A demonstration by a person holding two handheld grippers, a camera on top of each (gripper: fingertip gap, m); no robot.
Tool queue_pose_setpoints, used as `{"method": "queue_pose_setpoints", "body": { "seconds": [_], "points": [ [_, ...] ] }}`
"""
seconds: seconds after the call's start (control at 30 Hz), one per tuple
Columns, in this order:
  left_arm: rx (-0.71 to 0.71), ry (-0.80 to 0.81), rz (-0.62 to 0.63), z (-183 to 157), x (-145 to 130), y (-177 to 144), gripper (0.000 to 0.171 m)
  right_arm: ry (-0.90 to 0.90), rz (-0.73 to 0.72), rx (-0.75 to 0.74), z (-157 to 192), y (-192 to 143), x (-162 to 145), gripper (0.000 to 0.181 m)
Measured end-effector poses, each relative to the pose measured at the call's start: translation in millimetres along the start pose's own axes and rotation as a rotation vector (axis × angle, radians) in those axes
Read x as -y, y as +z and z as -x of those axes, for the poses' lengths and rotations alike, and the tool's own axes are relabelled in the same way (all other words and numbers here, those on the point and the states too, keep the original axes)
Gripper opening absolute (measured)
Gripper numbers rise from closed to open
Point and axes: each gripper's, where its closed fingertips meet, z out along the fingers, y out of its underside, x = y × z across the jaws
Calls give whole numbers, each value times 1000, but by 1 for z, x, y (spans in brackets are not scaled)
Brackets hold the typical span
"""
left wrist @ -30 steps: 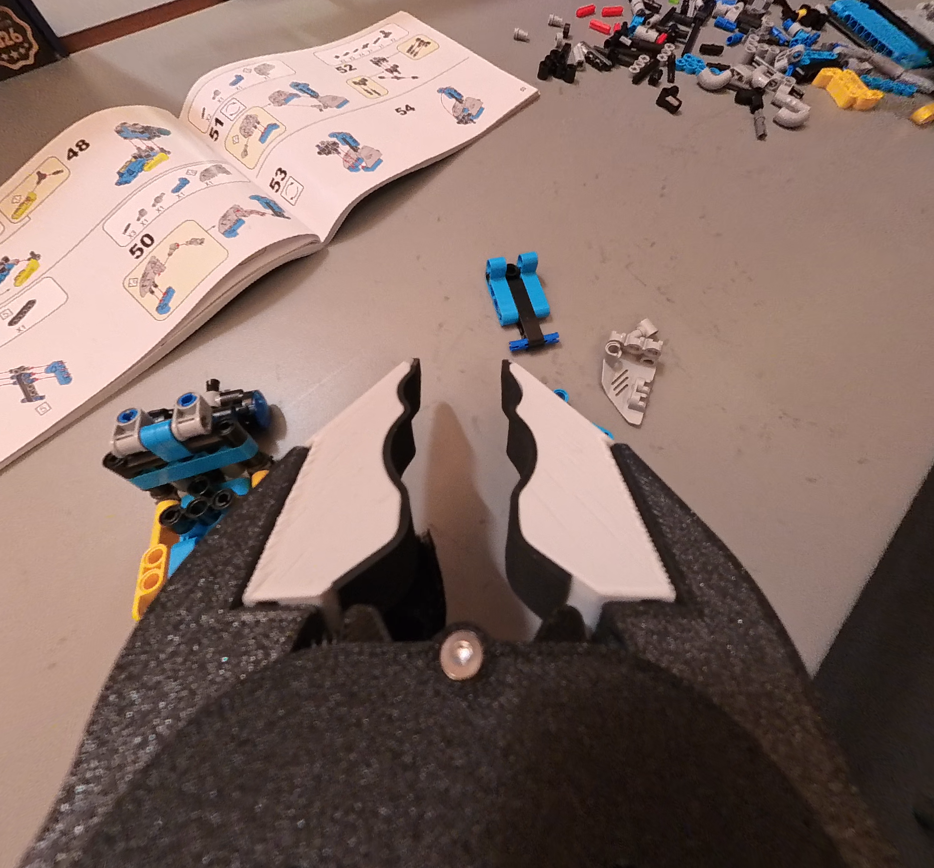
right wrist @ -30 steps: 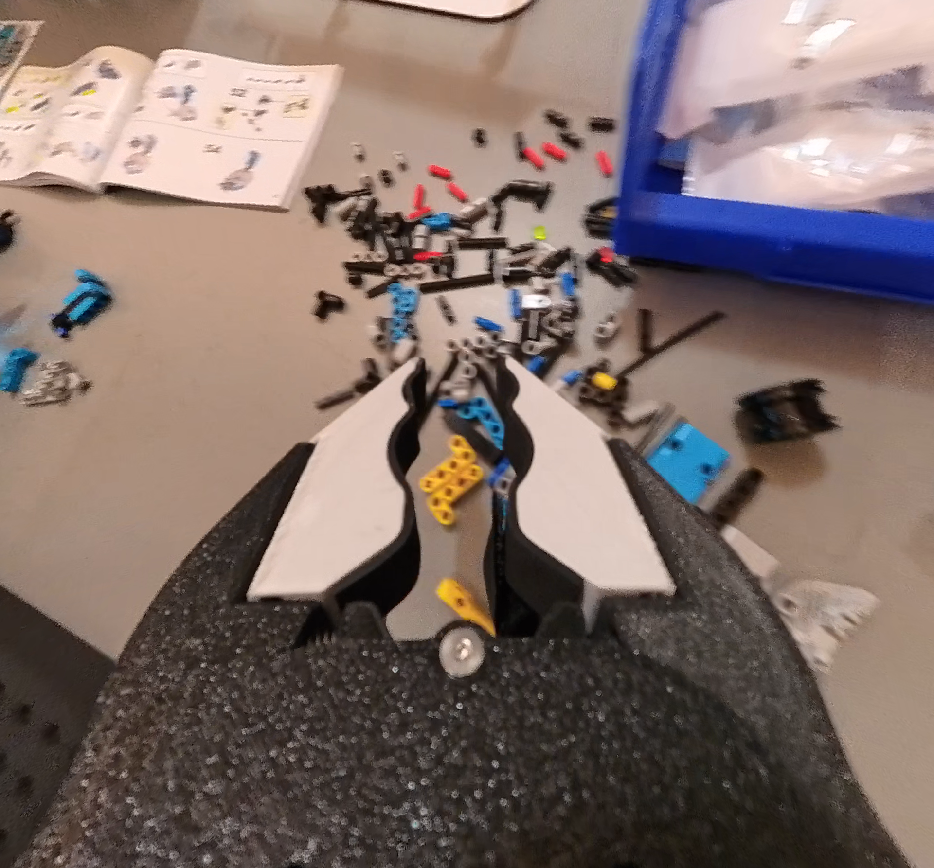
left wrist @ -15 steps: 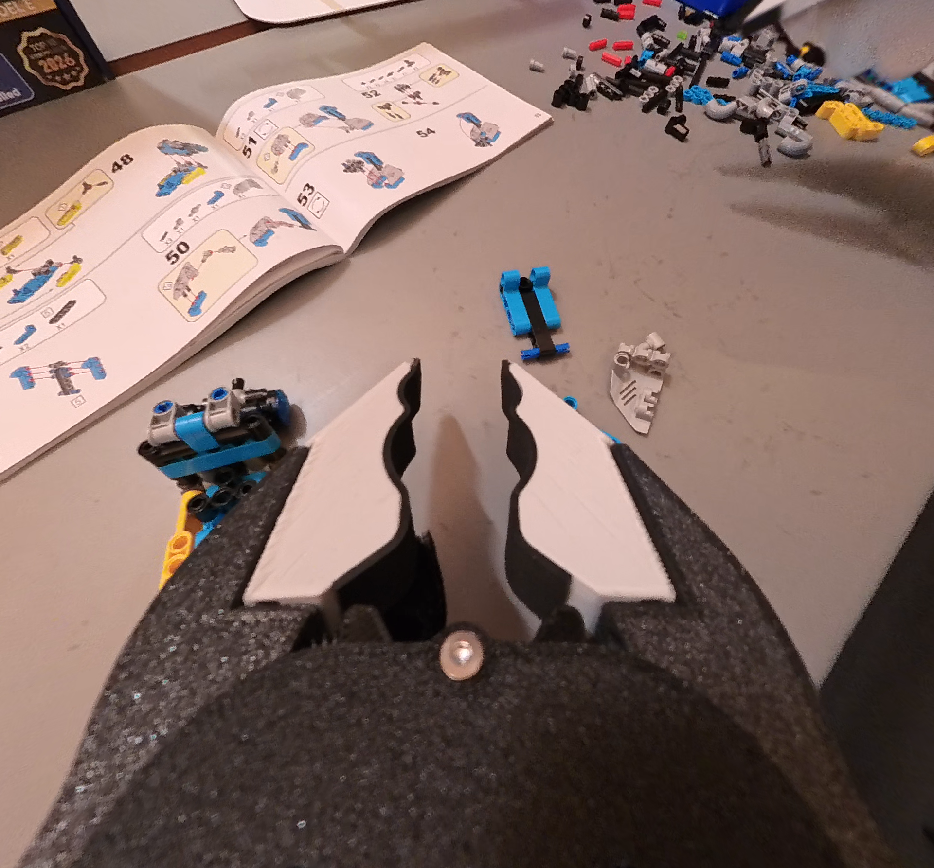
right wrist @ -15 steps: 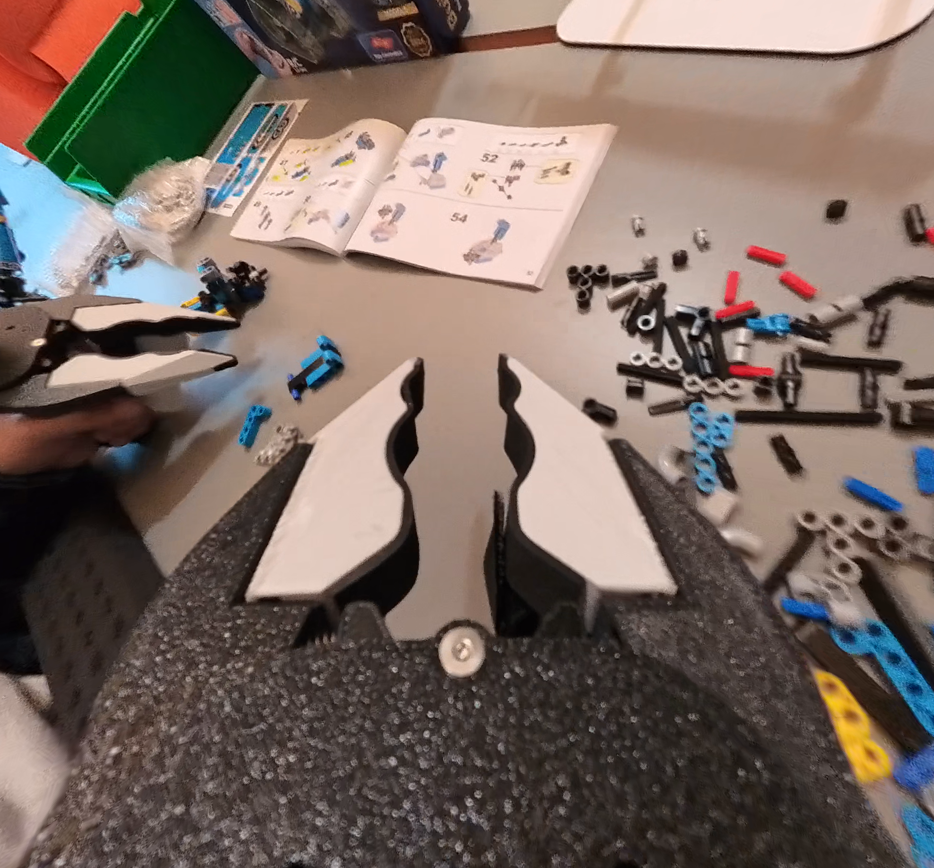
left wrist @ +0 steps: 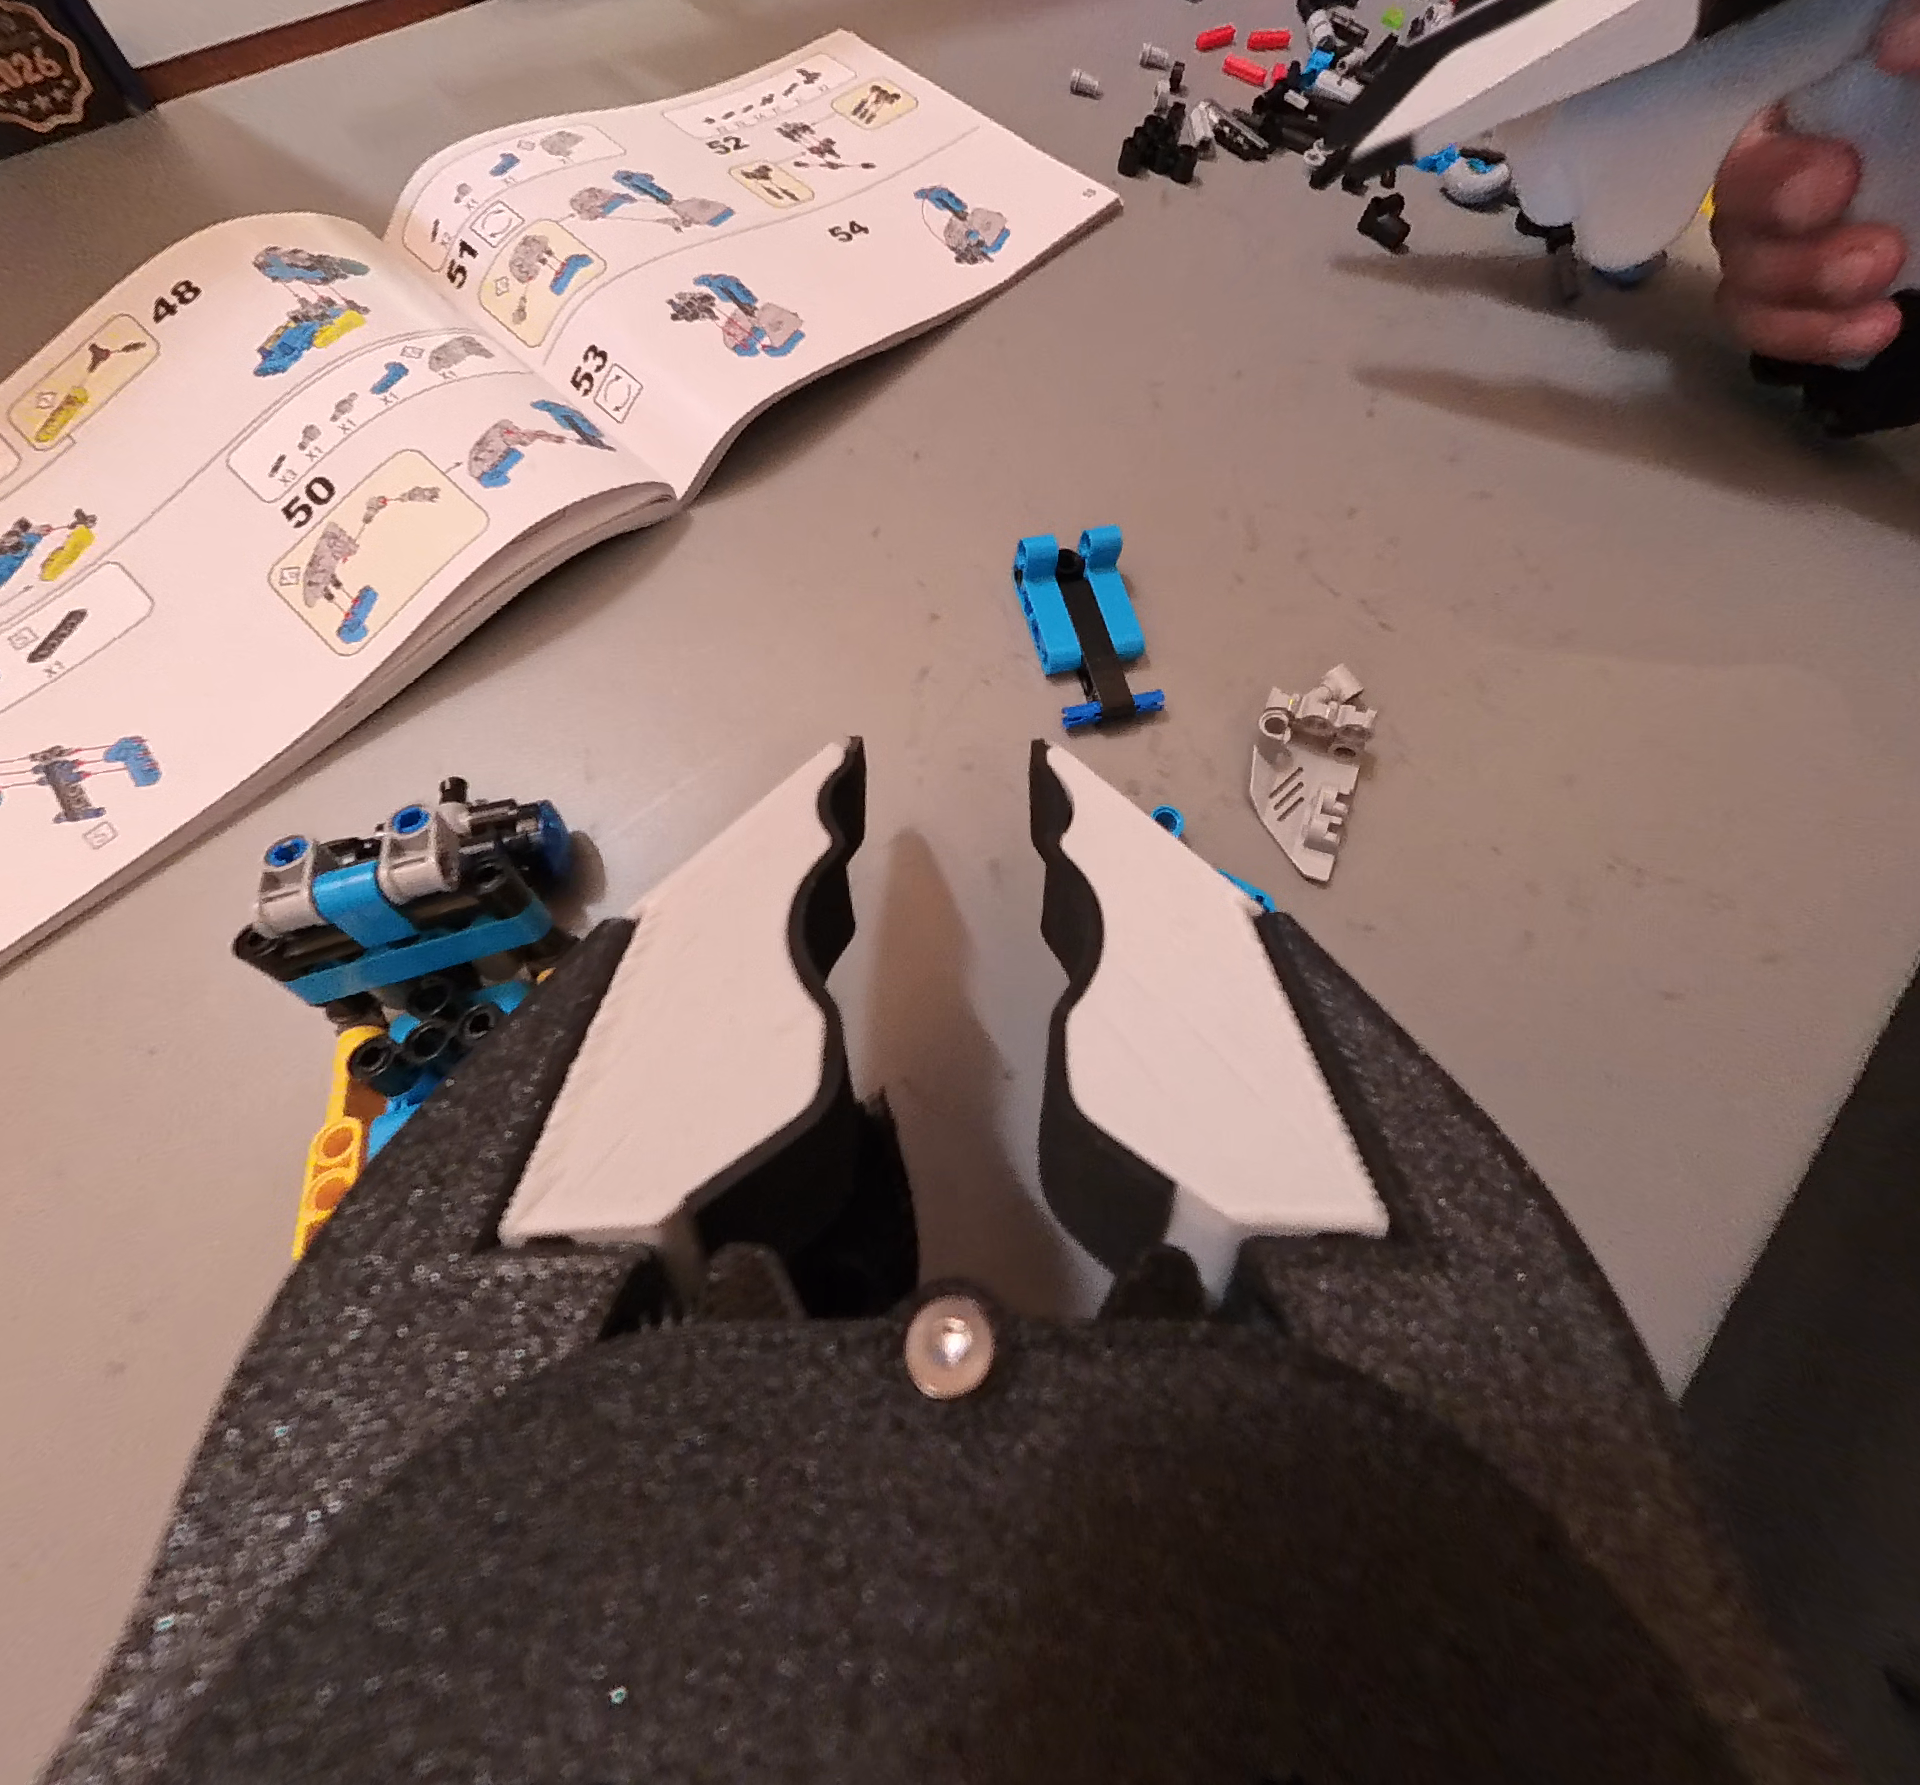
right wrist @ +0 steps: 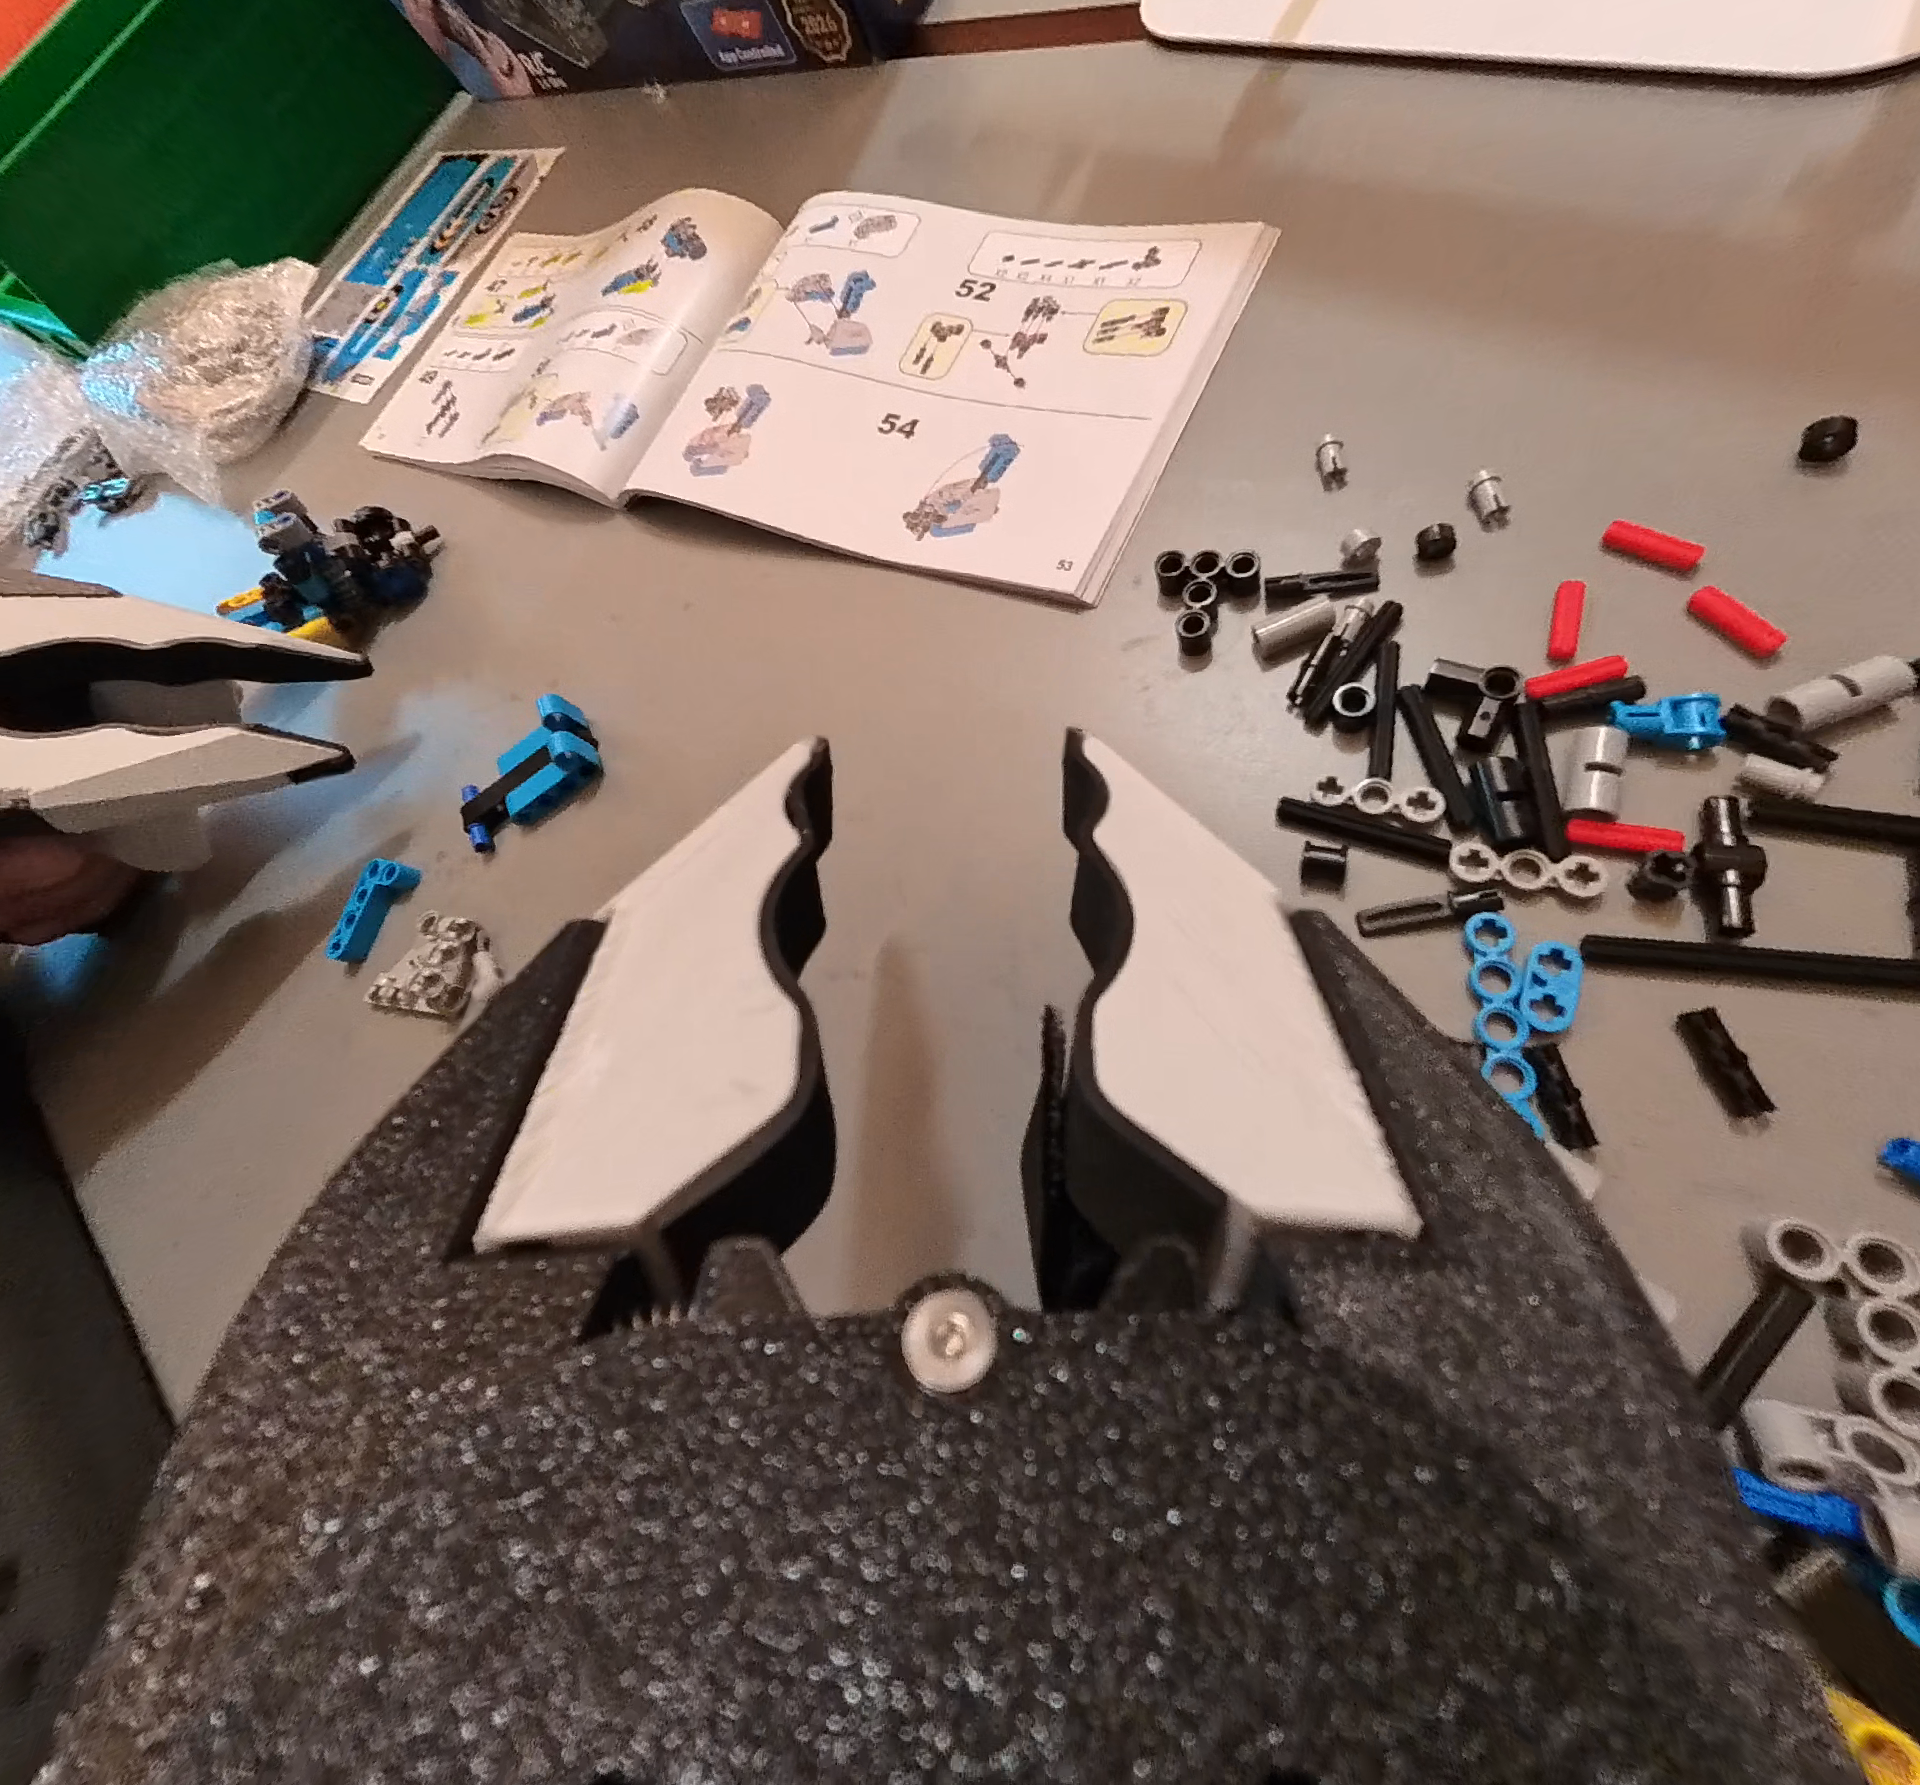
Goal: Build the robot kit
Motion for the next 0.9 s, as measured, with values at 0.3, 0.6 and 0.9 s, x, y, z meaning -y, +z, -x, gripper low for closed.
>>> {"method": "queue_pose_setpoints", "body": {
  "seconds": [0.3,0.6,0.9],
  "points": [
    [2,6,5,0,-1,0,31,3,27,-1,-1,2,-5,43],
    [2,8,5,0,-1,0,31,-71,64,-329,-60,-16,-6,40],
    [6,16,10,0,-1,0,31,-107,130,-442,-93,-19,5,37]
  ]
}}
